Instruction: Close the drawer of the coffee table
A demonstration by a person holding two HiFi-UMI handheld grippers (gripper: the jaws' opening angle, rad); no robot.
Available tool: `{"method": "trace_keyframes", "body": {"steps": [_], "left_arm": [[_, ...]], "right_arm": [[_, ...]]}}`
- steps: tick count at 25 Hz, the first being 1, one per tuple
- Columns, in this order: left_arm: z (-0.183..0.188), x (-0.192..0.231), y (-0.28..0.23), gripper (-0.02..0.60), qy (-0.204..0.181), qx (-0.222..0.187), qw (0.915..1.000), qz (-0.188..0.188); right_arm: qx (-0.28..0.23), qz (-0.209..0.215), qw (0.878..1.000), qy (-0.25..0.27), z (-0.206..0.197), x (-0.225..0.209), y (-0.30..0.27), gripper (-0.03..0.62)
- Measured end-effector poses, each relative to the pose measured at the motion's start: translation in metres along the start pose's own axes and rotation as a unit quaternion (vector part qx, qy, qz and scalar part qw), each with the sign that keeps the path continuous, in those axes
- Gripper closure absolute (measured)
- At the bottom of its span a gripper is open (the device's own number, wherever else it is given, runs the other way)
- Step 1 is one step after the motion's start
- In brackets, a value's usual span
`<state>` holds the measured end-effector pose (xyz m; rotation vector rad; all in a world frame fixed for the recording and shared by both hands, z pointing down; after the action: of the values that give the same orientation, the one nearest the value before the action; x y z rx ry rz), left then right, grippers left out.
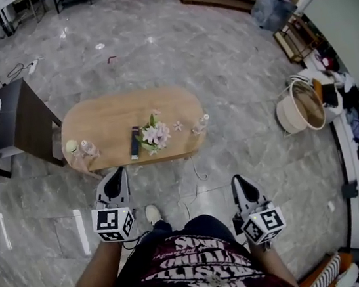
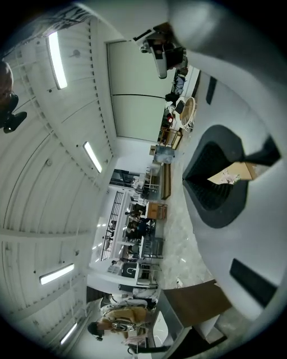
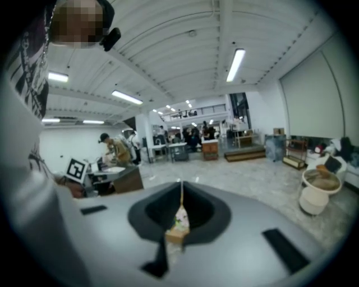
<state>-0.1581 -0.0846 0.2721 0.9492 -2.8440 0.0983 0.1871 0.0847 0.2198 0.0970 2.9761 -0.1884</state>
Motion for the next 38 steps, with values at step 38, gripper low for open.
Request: {"method": "trace_keyframes", "body": {"steps": [38], "left_arm": [[-0.354, 0.039, -0.064, 0.558, -0.038, 0.343, 0.9385, 0.002]], "right_arm": [[0.310, 0.175, 0.932, 0.071, -0.308, -0.233, -0.242, 0.559]]}}
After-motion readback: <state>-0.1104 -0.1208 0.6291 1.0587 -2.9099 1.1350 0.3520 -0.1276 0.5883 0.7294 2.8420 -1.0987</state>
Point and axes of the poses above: the fingertips, and each gripper's own axes: y backward along the fingers, x to its left, z out of its top, the point moved 9 cm from there along y, backward along the fingers, and after that the axes turned 12 degrees about -x, right-handed, at the moved point
